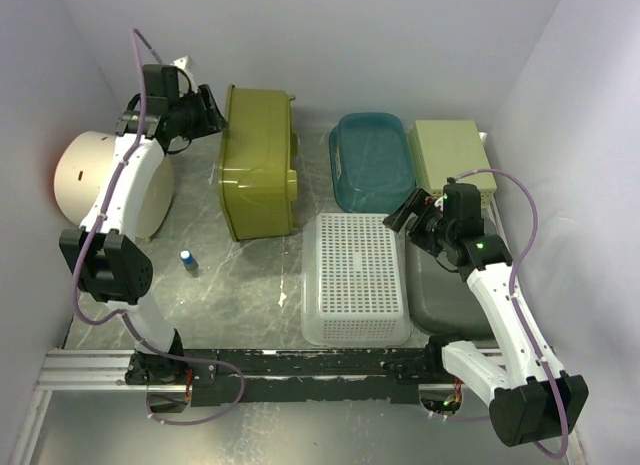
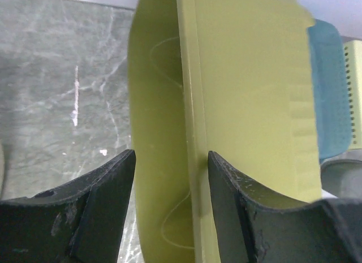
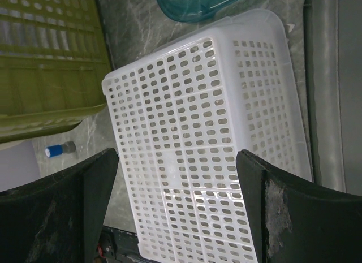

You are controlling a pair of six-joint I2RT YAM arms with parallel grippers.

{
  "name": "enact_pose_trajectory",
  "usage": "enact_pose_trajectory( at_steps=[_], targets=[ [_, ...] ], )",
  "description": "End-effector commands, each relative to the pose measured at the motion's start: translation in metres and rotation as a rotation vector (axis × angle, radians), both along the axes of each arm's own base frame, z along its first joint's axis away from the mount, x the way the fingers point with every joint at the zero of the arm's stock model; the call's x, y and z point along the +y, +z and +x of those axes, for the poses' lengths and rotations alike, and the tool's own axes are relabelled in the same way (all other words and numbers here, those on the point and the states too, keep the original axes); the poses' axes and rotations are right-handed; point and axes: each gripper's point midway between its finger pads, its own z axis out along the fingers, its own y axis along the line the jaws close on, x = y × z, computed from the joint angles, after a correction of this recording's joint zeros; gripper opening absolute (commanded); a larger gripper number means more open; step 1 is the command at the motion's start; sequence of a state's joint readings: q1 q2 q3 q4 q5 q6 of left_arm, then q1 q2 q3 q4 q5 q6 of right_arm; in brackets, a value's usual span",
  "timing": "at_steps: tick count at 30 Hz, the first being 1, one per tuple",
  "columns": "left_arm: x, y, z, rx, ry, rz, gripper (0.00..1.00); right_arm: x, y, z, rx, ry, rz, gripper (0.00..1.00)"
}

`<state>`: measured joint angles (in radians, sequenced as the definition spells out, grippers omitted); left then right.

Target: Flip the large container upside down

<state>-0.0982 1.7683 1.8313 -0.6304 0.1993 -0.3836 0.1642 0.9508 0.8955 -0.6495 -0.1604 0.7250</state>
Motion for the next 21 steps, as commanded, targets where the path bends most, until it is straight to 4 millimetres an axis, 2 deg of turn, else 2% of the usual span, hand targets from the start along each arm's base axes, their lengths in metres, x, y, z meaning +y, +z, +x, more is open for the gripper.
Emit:
enact_pose_trajectory(
  at_steps=[1,4,8,15,21],
  targets=[
    [-0.003,0.041,-0.023,-0.093,0.022,0.177,0.64,0.010,0.001,0.005,-0.019,0.029,0.028,0.86],
    [-0.013,0.042,-0.029,-0.089,-0.002,0.188,0.64,0.017,0.000,0.010,-0.019,0.044,0.037,0.86],
    [-0.018,0.032,-0.035,-0.058,-0.020,0.212,0.64,0.028,0.001,0.014,-0.026,0.062,0.042,0.86],
    [-0.041,0.033,-0.051,-0.052,-0.074,0.222,0.64,0.041,0.004,0.015,-0.029,0.083,0.034,0.86],
    [-0.065,0.004,-0.053,0.000,-0.137,0.175,0.61,0.045,-0.003,0.014,-0.015,0.089,0.037,0.86]
  ],
)
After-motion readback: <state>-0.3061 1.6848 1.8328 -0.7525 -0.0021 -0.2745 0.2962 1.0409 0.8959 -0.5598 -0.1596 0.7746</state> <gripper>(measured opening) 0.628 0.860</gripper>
